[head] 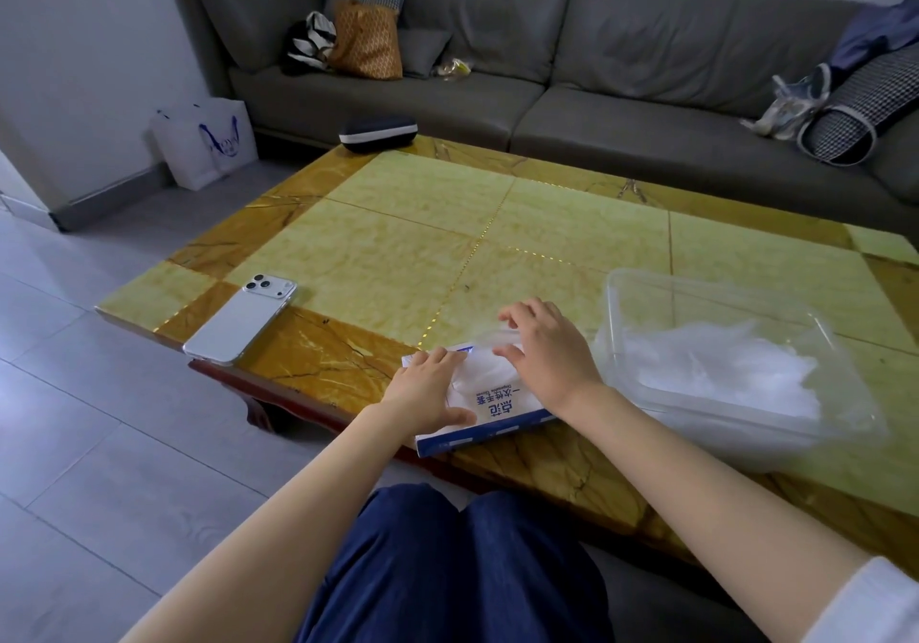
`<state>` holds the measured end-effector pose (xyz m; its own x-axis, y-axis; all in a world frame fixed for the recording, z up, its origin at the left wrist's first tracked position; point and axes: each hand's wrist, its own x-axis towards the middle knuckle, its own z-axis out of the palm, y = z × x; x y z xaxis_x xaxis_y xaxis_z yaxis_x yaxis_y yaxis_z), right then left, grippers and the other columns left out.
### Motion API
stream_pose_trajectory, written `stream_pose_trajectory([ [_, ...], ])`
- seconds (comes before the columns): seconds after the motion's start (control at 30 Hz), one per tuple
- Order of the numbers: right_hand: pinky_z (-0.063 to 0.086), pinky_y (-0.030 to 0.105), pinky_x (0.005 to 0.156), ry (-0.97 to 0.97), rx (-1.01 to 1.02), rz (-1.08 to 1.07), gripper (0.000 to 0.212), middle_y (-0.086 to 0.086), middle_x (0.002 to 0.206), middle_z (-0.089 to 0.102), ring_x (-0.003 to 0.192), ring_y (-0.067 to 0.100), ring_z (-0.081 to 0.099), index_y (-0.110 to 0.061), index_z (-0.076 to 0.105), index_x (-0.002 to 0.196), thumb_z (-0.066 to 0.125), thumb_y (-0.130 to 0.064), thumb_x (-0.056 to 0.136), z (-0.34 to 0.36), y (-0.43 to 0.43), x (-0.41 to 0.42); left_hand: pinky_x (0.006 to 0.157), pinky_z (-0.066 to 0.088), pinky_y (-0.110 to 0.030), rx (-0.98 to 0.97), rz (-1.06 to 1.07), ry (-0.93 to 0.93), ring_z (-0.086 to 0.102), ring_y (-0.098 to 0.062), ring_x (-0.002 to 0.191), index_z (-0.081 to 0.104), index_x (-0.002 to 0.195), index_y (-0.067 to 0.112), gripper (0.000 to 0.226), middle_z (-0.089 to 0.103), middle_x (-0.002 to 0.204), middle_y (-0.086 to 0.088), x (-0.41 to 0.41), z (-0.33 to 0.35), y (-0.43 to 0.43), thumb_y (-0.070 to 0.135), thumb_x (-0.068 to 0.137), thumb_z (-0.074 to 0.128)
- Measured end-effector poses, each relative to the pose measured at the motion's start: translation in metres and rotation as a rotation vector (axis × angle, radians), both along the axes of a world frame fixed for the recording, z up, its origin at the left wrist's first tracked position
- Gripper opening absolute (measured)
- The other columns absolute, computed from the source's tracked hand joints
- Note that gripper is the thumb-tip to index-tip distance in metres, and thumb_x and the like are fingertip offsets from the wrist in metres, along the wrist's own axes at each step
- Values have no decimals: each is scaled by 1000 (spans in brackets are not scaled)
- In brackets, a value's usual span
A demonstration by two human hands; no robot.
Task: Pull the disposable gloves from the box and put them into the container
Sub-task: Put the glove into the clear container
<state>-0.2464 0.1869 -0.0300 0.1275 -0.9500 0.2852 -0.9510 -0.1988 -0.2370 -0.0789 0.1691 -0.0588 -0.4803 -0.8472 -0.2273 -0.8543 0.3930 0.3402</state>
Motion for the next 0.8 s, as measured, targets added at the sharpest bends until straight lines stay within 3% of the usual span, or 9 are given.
stream_pose_trajectory([
  [0.1,43,26,74,-109,-14,-40,19,2,99,62,95,19,55,-10,66,100,51,-21,96,8,-2,-1,110,28,-39,4,5,3,25,-22,137,21,148,19,83,29,150,0,0,1,1,43,83,66],
  [0.3,40,20,71,-258,-34,-48,26,5,95,71,82,15,60,-10,71,104,46,-4,97,31,-3,-20,111,27,-40,11,2,-7,24,-22,138,20,148,19,84,28,150,0,0,2,1,42,83,66],
  [0.4,45,22,74,-337,-104,-91,26,7,92,71,78,13,59,-6,72,98,46,-1,95,42,-4,-29,110,28,-39,5,5,-13,25,-22,137,19,148,19,84,29,150,-1,-1,2,2,42,83,66],
  [0.6,55,33,70,-444,-202,-119,25,9,84,69,75,19,62,-3,72,93,47,-3,95,63,-3,-35,109,30,-38,6,-1,-32,27,-22,135,20,148,18,82,30,148,-1,-2,5,3,42,83,66],
  [0.8,56,30,65,-528,-323,-135,25,6,77,64,70,19,60,-2,71,94,46,-3,95,85,0,-36,109,31,-37,2,-9,-52,26,-22,137,19,148,15,80,28,150,-2,-2,8,6,41,86,63],
])
